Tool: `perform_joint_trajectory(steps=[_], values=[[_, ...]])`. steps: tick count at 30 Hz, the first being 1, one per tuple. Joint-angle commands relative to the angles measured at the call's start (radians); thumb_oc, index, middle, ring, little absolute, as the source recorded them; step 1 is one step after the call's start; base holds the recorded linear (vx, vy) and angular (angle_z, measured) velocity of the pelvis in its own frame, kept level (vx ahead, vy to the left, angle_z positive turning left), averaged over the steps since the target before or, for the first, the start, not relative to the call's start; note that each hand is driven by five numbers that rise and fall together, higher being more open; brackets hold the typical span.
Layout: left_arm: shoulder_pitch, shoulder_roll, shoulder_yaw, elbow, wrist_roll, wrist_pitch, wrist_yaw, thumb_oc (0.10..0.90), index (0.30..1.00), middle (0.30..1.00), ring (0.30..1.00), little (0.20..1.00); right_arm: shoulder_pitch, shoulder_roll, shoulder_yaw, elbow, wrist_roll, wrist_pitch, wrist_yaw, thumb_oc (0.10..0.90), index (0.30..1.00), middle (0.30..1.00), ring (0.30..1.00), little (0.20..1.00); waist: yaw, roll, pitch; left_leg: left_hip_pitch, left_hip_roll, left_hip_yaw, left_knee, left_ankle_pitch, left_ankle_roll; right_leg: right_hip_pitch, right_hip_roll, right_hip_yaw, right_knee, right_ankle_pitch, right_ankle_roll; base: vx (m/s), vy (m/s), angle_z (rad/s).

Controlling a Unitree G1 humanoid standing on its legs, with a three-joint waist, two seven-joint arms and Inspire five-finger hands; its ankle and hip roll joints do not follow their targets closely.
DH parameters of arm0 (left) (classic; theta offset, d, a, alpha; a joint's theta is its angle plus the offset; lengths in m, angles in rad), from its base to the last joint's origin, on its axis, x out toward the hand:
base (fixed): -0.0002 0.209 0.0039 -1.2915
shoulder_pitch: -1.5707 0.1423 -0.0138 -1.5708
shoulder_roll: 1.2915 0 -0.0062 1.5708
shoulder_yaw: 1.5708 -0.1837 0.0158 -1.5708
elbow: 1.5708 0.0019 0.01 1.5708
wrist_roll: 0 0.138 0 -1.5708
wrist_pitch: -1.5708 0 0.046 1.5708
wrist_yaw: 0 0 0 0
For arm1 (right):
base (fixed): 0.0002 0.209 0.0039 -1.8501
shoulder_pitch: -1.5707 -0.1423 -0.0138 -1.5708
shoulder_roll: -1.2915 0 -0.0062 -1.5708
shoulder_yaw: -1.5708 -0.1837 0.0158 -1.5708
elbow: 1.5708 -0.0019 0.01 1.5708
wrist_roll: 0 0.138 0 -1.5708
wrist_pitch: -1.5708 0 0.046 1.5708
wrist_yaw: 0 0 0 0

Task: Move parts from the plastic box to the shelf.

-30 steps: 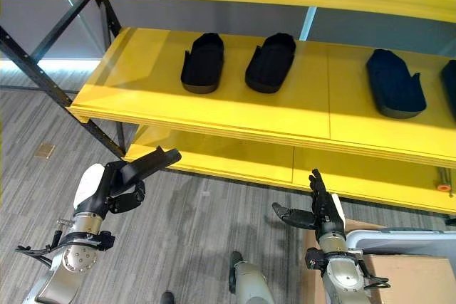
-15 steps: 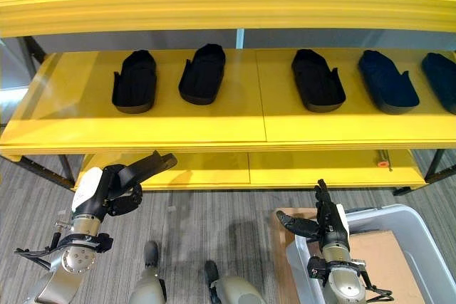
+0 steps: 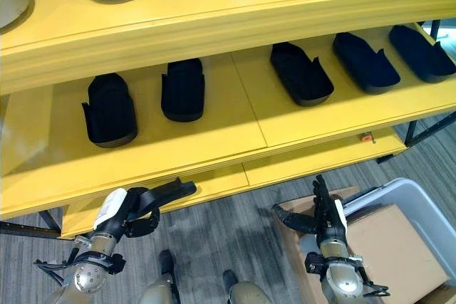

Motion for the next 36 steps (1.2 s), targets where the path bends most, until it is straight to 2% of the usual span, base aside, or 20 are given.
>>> perform_joint_trajectory(steps=[1,4,5,6,8,16,18,20,21,22,23,25,26,27,28,29,32,34,35,36], values=[[-0.188,0.081,0.246,-0.155,-0.017,-0.047,0.172,0.4,0.3,0.3,0.3,0.3,0.024,-0.029,-0.013,-0.075,-0.044,-0.07,-0.017,0.9,1.0,1.0,1.0,1.0,0.001,-0.057,-0.136,-0.084,0.035,0.052,0.155,-0.094,-0.009,0.056,-0.243,-0.08,-0.107,0.096,0.114,0.05,0.158,-0.56],[-0.158,0.095,0.284,-0.167,-0.018,-0.044,0.179,0.4,0.3,0.3,0.3,0.3,-0.022,-0.031,0.01,-0.064,-0.063,-0.07,-0.02,0.9,1.0,1.0,1.0,1.0,0.036,-0.077,-0.131,-0.059,0.058,0.118,0.189,-0.145,-0.008,0.025,-0.263,-0.138,-0.127,0.13,0.135,0.02,0.1,-0.94],[-0.148,0.104,0.312,-0.174,-0.022,-0.041,0.189,0.4,0.3,0.3,0.3,0.3,-0.058,-0.035,0.026,-0.066,-0.071,-0.075,-0.022,0.9,1.0,1.0,1.0,1.0,0.078,-0.084,-0.121,-0.03,0.084,0.155,0.18,-0.156,-0.021,-0.02,-0.279,-0.279,-0.112,0.176,0.142,-0.06,0.011,-1.35],[-0.147,0.11,0.319,-0.181,-0.012,-0.043,0.192,0.4,0.3,0.3,0.3,0.3,-0.069,-0.032,0.032,-0.064,-0.078,-0.076,-0.024,0.9,1.0,1.0,1.0,1.0,0.082,-0.087,-0.116,-0.027,0.086,0.159,0.179,-0.159,-0.023,-0.022,-0.284,-0.317,-0.111,0.192,0.146,-0.06,-0.011,-1.34],[-0.144,0.104,0.329,-0.188,0.0,-0.047,0.19,0.4,0.3,0.3,0.3,0.3,-0.06,-0.032,0.025,-0.061,-0.082,-0.076,-0.018,0.9,1.0,1.0,1.0,1.0,0.072,-0.092,-0.118,-0.044,0.079,0.135,0.189,-0.156,-0.017,-0.009,-0.275,-0.29,-0.126,0.192,0.148,0.01,0.021,-0.37],[-0.124,0.095,0.338,-0.202,-0.003,-0.054,0.165,0.4,0.3,0.3,0.3,0.3,-0.052,-0.038,0.008,-0.064,-0.062,-0.073,-0.004,0.9,1.0,1.0,1.0,1.0,0.066,-0.107,-0.143,-0.105,0.041,0.07,0.259,-0.195,0.0,0.068,-0.31,-0.32,-0.198,0.186,0.155,0.01,0.069,0.16],[-0.141,0.104,0.319,-0.201,0.006,-0.055,0.157,0.4,0.3,0.3,0.3,0.3,-0.045,-0.032,-0.002,-0.062,-0.059,-0.075,-0.009,0.9,1.0,1.0,1.0,1.0,0.059,-0.107,-0.146,-0.117,0.014,0.056,0.277,-0.216,0.015,0.079,-0.334,-0.321,-0.195,0.219,0.163,0.01,0.186,0.31],[-0.159,0.102,0.294,-0.194,0.007,-0.054,0.152,0.4,0.3,0.3,0.3,0.3,-0.035,-0.019,-0.007,-0.06,-0.064,-0.074,-0.013,0.9,1.0,1.0,1.0,1.0,0.049,-0.098,-0.155,-0.099,-0.041,0.049,0.255,-0.243,0.052,0.051,-0.374,-0.3,-0.152,0.308,0.172,0.0,0.219,0.3],[-0.16,0.102,0.294,-0.194,0.007,-0.054,0.152,0.4,0.3,0.3,0.3,0.3,-0.035,-0.019,-0.007,-0.06,-0.064,-0.074,-0.013,0.9,1.0,1.0,1.0,1.0,0.05,-0.099,-0.156,-0.1,-0.041,0.05,0.253,-0.242,0.052,0.049,-0.375,-0.299,-0.151,0.308,0.173,-0.02,0.161,0.28],[-0.168,0.102,0.287,-0.195,0.005,-0.055,0.151,0.4,0.3,0.3,0.3,0.3,-0.037,-0.019,-0.007,-0.06,-0.069,-0.074,-0.018,0.9,1.0,1.0,1.0,1.0,0.045,-0.093,-0.154,-0.091,-0.056,0.052,0.243,-0.245,0.062,0.026,-0.38,-0.286,-0.118,0.356,0.166,-0.06,0.252,0.29],[-0.178,0.101,0.276,-0.196,0.001,-0.055,0.154,0.4,0.3,0.3,0.3,0.3,-0.059,-0.02,0.009,-0.06,-0.076,-0.076,-0.019,0.9,1.0,1.0,1.0,1.0,0.044,-0.073,-0.137,-0.053,-0.069,0.078,0.205,-0.249,0.08,-0.043,-0.352,-0.307,-0.036,0.344,0.149,-0.07,0.335,0.15],[-0.18,0.099,0.274,-0.197,0.003,-0.053,0.153,0.4,0.3,0.3,0.3,0.3,-0.062,-0.021,0.013,-0.057,-0.08,-0.078,-0.018,0.9,1.0,1.0,1.0,1.0,0.046,-0.065,-0.133,-0.033,-0.079,0.089,0.179,-0.244,0.085,-0.052,-0.334,-0.332,-0.011,0.309,0.146,-0.02,0.261,-0.2],[-0.184,0.093,0.265,-0.192,0.009,-0.055,0.139,0.4,0.3,0.3,0.3,0.3,-0.071,-0.021,0.022,-0.045,-0.084,-0.081,-0.014,0.9,1.0,1.0,1.0,1.0,0.024,-0.054,-0.132,0.004,-0.112,0.091,0.125,-0.229,0.096,-0.089,-0.208,-0.31,0.041,0.176,0.126,0.06,0.239,-0.23],[-0.18,0.088,0.262,-0.186,0.011,-0.052,0.134,0.4,0.3,0.3,0.3,0.3,-0.073,-0.026,0.027,-0.037,-0.081,-0.084,-0.008,0.9,1.0,1.0,1.0,1.0,0.019,-0.056,-0.13,0.023,-0.126,0.092,0.104,-0.22,0.102,-0.113,-0.124,-0.294,0.075,0.117,0.103,0.05,0.234,-0.28],[-0.18,0.087,0.263,-0.186,0.011,-0.053,0.134,0.4,0.3,0.3,0.3,0.3,-0.074,-0.027,0.027,-0.037,-0.08,-0.084,-0.007,0.9,1.0,1.0,1.0,1.0,0.02,-0.056,-0.131,0.023,-0.125,0.094,0.1,-0.216,0.101,-0.118,-0.122,-0.292,0.08,0.116,0.101,0.05,0.102,-0.25],[-0.177,0.084,0.265,-0.186,0.011,-0.05,0.126,0.4,0.3,0.3,0.3,0.3,-0.075,-0.032,0.032,-0.035,-0.078,-0.087,-0.008,0.9,1.0,1.0,1.0,1.0,0.022,-0.064,-0.125,0.041,-0.138,0.098,0.092,-0.219,0.103,-0.122,-0.077,-0.298,0.096,0.079,0.085,0.02,0.057,-0.19],[-0.169,0.075,0.266,-0.181,0.014,-0.048,0.111,0.4,0.3,0.3,0.3,0.3,-0.071,-0.045,0.047,-0.05,-0.077,-0.093,-0.006,0.9,1.0,1.0,1.0,1.0,0.034,-0.075,-0.124,0.07,-0.162,0.101,0.072,-0.216,0.095,-0.091,-0.035,-0.327,0.056,0.045,0.01,0.03,0.033,0.2],[-0.173,0.068,0.262,-0.181,0.023,-0.05,0.107,0.4,0.3,0.3,0.3,0.3,-0.065,-0.052,0.046,-0.054,-0.08,-0.093,-0.001,0.9,1.0,1.0,1.0,1.0,0.033,-0.076,-0.125,0.082,-0.168,0.087,0.072,-0.22,0.095,-0.069,-0.041,-0.306,0.029,0.053,0.017,0.03,-0.072,0.2],[-0.176,0.055,0.246,-0.175,0.023,-0.055,0.102,0.4,0.3,0.3,0.3,0.3,-0.048,-0.059,0.037,-0.054,-0.079,-0.091,0.004,0.9,1.0,1.0,1.0,1.0,0.022,-0.08,-0.134,0.081,-0.164,0.083,0.058,-0.206,0.085,-0.058,-0.007,-0.263,-0.023,0.083,0.006,0.08,-0.156,0.01],[-0.164,0.046,0.25,-0.18,0.015,-0.058,0.099,0.4,0.3,0.3,0.3,0.3,-0.038,-0.065,0.02,-0.06,-0.074,-0.088,0.001,0.9,1.0,1.0,1.0,1.0,0.028,-0.075,-0.142,0.096,-0.164,0.089,0.052,-0.205,0.078,-0.036,-0.025,-0.3,-0.067,0.097,0.014,0.08,-0.165,0.18]])
